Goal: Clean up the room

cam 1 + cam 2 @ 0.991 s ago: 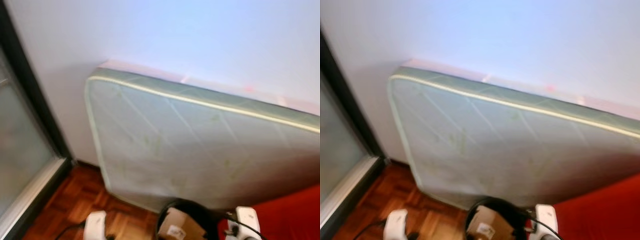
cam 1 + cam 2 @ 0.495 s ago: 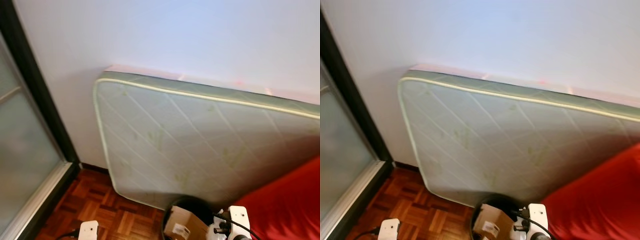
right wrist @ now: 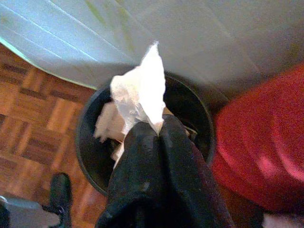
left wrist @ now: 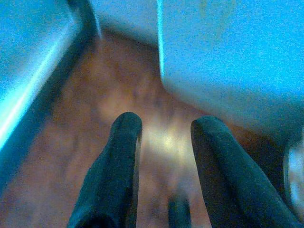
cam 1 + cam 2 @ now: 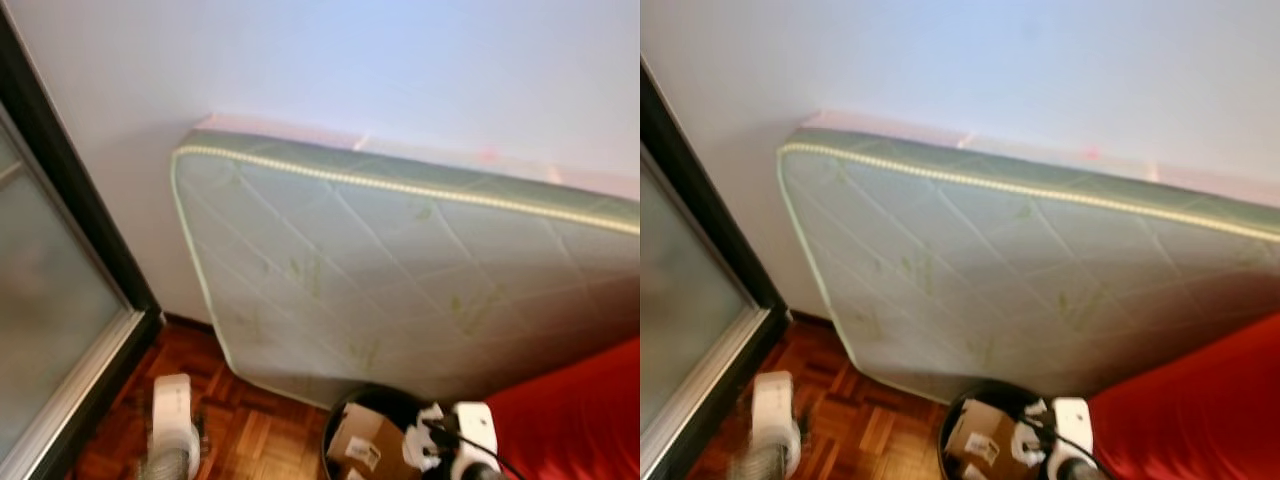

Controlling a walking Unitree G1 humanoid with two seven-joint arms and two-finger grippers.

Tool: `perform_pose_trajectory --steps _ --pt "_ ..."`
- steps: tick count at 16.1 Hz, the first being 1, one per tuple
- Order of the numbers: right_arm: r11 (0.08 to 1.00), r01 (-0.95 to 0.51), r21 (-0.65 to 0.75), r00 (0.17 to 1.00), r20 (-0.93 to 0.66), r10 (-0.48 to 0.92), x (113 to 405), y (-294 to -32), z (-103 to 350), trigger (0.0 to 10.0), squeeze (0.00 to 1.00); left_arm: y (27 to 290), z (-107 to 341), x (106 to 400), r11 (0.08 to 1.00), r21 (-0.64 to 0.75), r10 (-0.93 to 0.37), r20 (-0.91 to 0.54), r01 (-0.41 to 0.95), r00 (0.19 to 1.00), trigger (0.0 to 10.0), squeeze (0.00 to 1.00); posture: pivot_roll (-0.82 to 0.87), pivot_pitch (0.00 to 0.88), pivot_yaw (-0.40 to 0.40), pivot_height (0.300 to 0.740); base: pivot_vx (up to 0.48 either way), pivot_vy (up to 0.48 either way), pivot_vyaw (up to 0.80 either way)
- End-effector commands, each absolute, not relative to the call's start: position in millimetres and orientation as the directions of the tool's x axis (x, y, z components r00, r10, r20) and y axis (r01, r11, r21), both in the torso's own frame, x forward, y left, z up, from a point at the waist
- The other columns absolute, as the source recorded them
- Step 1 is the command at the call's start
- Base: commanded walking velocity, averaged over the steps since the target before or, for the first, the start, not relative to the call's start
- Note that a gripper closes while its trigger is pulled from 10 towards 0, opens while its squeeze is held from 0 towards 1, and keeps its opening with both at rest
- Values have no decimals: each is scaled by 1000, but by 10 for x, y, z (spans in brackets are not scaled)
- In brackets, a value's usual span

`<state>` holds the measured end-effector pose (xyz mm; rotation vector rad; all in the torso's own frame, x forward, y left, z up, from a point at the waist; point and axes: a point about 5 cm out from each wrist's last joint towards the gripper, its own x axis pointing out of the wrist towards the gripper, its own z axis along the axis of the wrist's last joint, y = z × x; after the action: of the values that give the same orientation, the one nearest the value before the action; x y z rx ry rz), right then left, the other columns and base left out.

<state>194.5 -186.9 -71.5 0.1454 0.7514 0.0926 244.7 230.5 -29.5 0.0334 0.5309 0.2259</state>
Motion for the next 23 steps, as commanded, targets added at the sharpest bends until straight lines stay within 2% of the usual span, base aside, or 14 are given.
perform_pose_trajectory --steps 1,7,8,9,15,21,23 --pt "983 -14 182 747 -652 131 1906 -1907 -714 10000 0 2289 -252 2447 974 61 221 -435 -217 873 10000 0 -16 0 -49 740 0 0 0" --pt "982 24 189 777 -622 101 1882 -1940 -705 10000 0 2291 -251 2351 967 48 249 -372 -249 894 10000 0 -9 0 -57 740 0 0 0" --pt "980 16 197 777 -619 112 1879 -1933 -705 10000 0 2294 -253 2333 967 48 251 -366 -251 896 10000 0 -15 0 -59 740 0 0 0" --pt "984 -60 170 768 -622 154 1888 -1916 -697 10000 0 2290 -256 2312 966 48 252 -357 -252 899 10000 0 -6 0 -69 740 0 0 0" --pt "980 -61 189 799 -579 161 1911 -1925 -661 10000 0 2301 -270 2222 959 38 277 -333 -281 901 10000 0 -9 0 -70 740 0 0 0" --pt "973 -20 229 827 -543 145 2006 -1907 -611 10000 0 2273 -182 2380 965 28 258 -311 -262 915 10000 0 2 0 -60 740 0 0 0" --pt "972 -67 226 865 -473 170 2195 -1838 -489 10000 0 2265 -107 2498 970 29 237 -292 -239 926 10000 0 8 0 -51 740 0 0 0"
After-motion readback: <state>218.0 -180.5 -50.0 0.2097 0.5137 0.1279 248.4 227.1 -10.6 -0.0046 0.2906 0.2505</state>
